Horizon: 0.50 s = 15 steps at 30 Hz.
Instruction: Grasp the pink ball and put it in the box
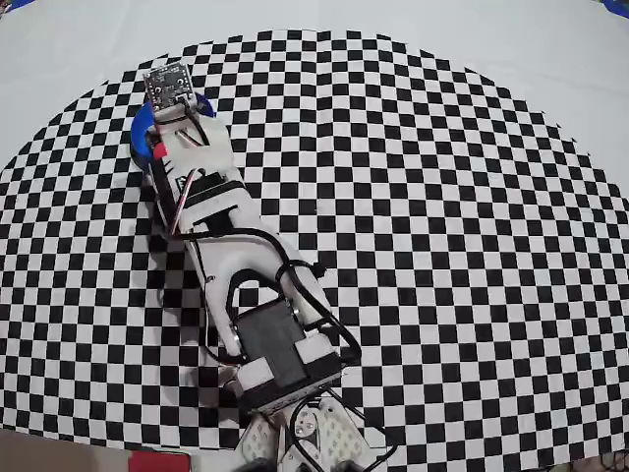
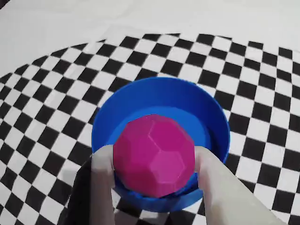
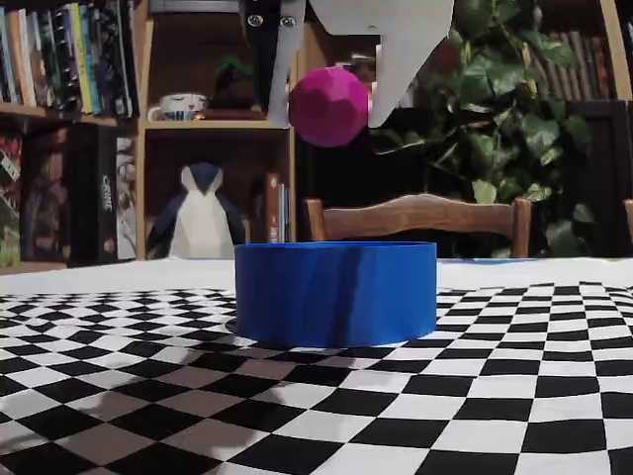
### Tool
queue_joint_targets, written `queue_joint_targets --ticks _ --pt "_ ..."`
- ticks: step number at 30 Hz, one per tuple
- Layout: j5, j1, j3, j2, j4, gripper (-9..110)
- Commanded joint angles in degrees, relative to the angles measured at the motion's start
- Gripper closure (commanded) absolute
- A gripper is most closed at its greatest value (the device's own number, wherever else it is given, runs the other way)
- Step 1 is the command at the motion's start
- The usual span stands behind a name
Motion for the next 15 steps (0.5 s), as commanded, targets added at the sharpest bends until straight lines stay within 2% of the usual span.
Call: queue_joint_targets --ticks 1,15 --pt "0.44 -0.35 -3.60 -0.88 -0.70 101" --pt "0.44 0.26 -11.78 -9.84 -0.70 101"
